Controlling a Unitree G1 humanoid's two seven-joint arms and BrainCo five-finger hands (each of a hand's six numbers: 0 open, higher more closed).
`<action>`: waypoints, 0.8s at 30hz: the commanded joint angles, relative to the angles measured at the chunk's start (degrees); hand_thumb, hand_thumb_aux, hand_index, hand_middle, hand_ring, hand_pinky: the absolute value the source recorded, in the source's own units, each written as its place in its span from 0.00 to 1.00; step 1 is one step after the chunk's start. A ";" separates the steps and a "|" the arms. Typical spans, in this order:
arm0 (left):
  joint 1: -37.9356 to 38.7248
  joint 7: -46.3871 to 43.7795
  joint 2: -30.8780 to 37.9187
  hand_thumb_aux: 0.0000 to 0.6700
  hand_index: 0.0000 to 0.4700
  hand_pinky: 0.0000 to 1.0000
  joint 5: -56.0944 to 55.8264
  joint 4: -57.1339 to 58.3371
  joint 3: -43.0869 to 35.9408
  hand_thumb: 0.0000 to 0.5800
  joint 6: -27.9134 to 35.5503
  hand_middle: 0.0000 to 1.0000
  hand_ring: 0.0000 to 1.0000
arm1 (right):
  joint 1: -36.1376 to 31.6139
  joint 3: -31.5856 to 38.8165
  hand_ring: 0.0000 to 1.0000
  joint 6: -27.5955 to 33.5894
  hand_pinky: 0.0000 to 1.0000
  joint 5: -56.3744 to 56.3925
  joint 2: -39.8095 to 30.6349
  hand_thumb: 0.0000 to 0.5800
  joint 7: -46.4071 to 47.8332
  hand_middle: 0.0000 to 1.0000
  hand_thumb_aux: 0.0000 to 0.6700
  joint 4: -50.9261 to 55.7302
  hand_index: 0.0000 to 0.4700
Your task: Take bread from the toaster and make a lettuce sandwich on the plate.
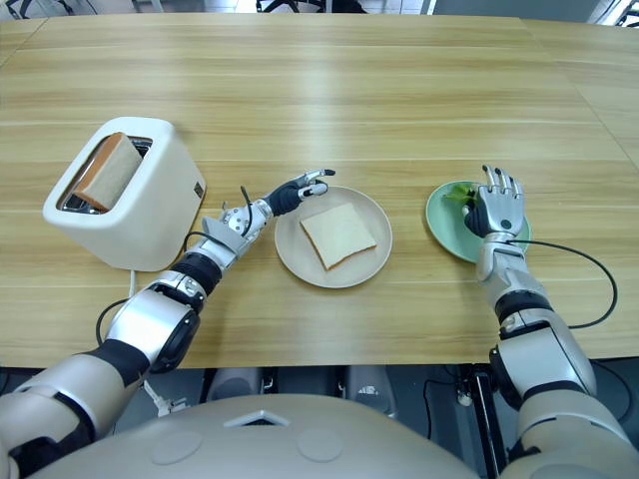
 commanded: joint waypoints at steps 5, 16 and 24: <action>0.61 1.90 2.18 0.00 0.00 0.00 0.44 -4.38 0.78 0.00 -1.56 0.00 0.00 | 3.28 -1.27 0.00 -0.86 0.00 -0.39 -0.22 1.00 -2.66 0.00 1.00 -10.85 0.98; 14.90 0.04 14.85 0.00 0.00 0.00 -2.86 -50.19 10.57 0.00 9.44 0.00 0.00 | 7.86 -0.77 0.00 -1.57 0.00 -1.78 3.99 1.00 0.02 0.00 1.00 -29.45 0.98; 26.65 -9.80 27.11 0.00 0.00 0.00 -24.47 -76.19 28.49 0.00 17.51 0.00 0.00 | 7.13 3.48 0.00 -2.48 0.00 -5.84 10.26 1.00 2.93 0.00 1.00 -30.65 0.98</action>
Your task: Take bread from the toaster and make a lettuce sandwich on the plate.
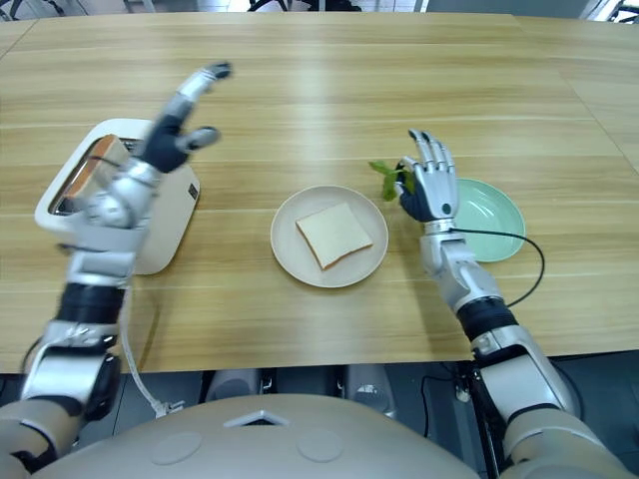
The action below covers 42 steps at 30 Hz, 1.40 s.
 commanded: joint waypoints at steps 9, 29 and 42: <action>10.73 -5.80 11.91 0.00 0.00 0.00 -11.87 -3.88 23.83 0.00 2.76 0.00 0.00 | -1.65 6.61 0.00 -1.35 0.00 -5.00 8.34 1.00 3.66 0.00 1.00 2.42 0.98; 20.27 -0.81 19.50 0.00 0.00 0.00 9.39 15.41 16.64 0.00 -5.81 0.00 0.00 | 7.26 10.99 0.00 -0.90 0.00 -7.35 9.78 1.00 8.02 0.00 1.00 -4.69 0.98; 19.77 -2.43 18.45 0.00 0.00 0.00 8.63 13.65 12.05 0.00 -5.32 0.00 0.00 | 9.40 8.59 0.00 -0.80 0.00 -6.34 8.39 1.00 7.12 0.00 1.00 -4.72 0.98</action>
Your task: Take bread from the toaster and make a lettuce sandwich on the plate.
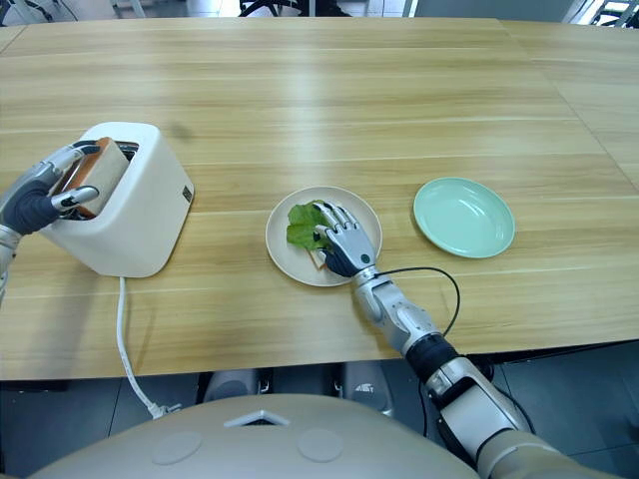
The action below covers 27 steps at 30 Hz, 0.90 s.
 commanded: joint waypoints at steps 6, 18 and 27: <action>-0.57 -0.37 0.28 0.00 0.00 0.00 1.16 -0.44 -2.57 0.00 1.14 0.00 0.00 | 1.61 -2.46 0.00 -0.08 0.00 0.83 -0.73 1.00 -0.73 0.00 1.00 -2.44 0.98; -0.87 1.10 -0.73 0.00 0.00 0.00 -8.02 -4.07 6.11 0.00 2.21 0.00 0.00 | 3.08 -3.70 0.00 -0.98 0.00 0.52 -1.43 1.00 -2.43 0.00 1.00 -5.09 0.98; 1.37 4.99 1.78 0.00 0.00 0.00 0.28 -0.52 6.09 0.00 3.38 0.00 0.00 | 3.77 -3.27 0.00 -1.94 0.00 0.60 -1.22 0.32 -1.46 0.00 0.17 -4.64 0.17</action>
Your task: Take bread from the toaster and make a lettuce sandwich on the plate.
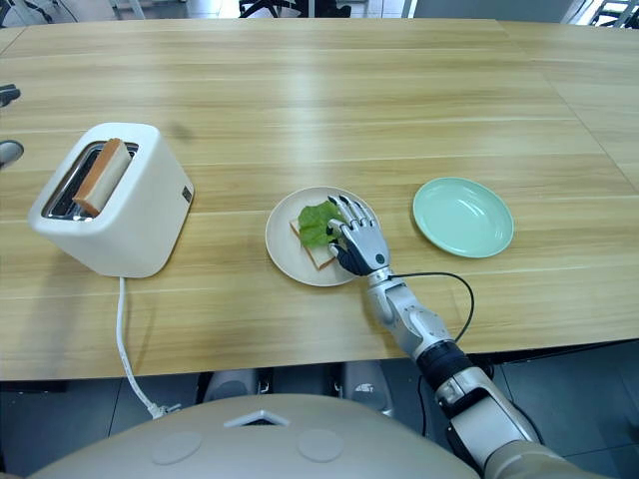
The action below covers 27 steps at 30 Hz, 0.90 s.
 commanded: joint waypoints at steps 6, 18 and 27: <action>5.43 -1.12 1.27 0.00 0.00 0.00 7.40 1.81 -5.14 0.00 -0.38 0.00 0.00 | 1.15 -0.57 0.00 -1.25 0.00 0.85 -0.23 0.00 1.02 0.00 0.00 -1.47 0.00; 5.40 -2.87 3.04 0.00 0.00 0.00 11.50 3.99 -11.99 0.00 -2.36 0.00 0.00 | 2.96 -2.41 0.00 -3.96 0.00 0.49 -0.73 0.00 -1.78 0.00 0.00 -6.83 0.00; 1.19 -0.80 2.90 0.00 0.00 0.00 14.68 6.39 -15.14 0.00 -1.65 0.00 0.00 | 3.27 -2.72 0.00 -5.14 0.00 -0.20 -0.52 0.00 -2.92 0.00 0.00 -8.13 0.00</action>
